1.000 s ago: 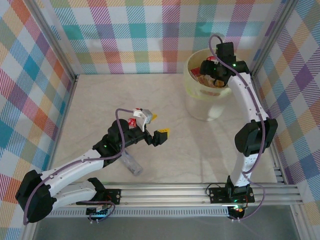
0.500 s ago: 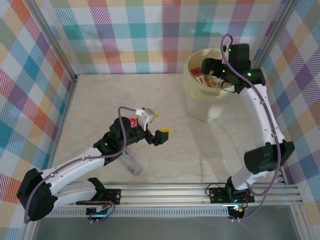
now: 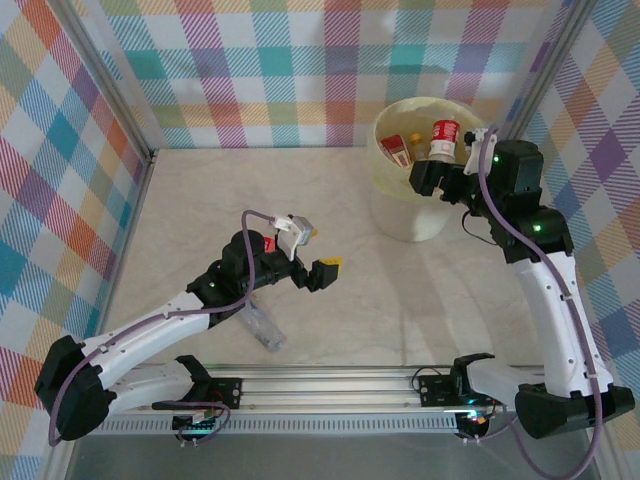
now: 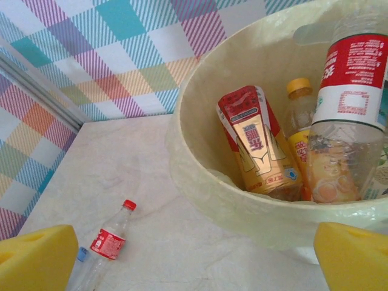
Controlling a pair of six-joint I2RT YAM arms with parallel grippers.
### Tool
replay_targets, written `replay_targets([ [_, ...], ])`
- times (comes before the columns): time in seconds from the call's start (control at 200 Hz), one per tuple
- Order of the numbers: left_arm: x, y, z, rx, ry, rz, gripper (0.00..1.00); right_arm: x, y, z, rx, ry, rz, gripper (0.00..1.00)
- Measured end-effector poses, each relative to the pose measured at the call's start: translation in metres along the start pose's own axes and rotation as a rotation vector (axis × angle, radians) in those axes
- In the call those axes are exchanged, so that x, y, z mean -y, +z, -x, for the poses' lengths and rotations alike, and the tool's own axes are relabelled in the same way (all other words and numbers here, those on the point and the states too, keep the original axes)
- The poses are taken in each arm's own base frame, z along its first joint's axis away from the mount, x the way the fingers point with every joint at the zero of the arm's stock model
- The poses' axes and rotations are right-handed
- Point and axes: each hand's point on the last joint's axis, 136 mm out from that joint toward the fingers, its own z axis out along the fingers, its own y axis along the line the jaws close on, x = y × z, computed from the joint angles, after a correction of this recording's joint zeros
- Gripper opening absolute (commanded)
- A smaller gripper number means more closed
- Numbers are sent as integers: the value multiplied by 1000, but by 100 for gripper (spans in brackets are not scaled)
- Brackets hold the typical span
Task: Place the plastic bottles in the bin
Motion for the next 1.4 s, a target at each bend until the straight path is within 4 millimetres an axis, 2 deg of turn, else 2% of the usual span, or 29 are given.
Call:
replay_targets([
  [0.165,1,0,4,1,9,-1,100,9,25,12,-44,14,-55,100],
  [0.295,-5,1,1,-19,3,37,100,23,46,9,-87,27,-112,96],
  [0.43,-18,5,10,-48,-14,137,100,20,46,1,-105,27,-88,100],
  [0.535,-30,8,27,-58,-13,239,100,9,32,-16,-120,26,-19,100],
  [0.635,-37,9,39,-88,-5,318,100,-7,10,-33,-126,29,75,100],
  [0.735,-42,13,44,-162,3,361,100,-22,-10,-54,-142,50,175,100],
  [0.82,-46,15,44,-230,5,394,100,-29,-24,-81,-174,82,242,100],
  [0.9,-50,9,30,-300,8,420,100,-31,-35,-104,-205,106,273,100],
  [0.99,-56,-3,8,-385,16,458,100,-34,-51,-121,-223,116,295,100],
  [1.25,-70,-44,-42,-648,55,566,100,-53,-99,-146,-233,99,404,100],
  [1.4,-82,-61,-59,-715,42,647,100,-53,-107,-164,-263,104,420,100],
])
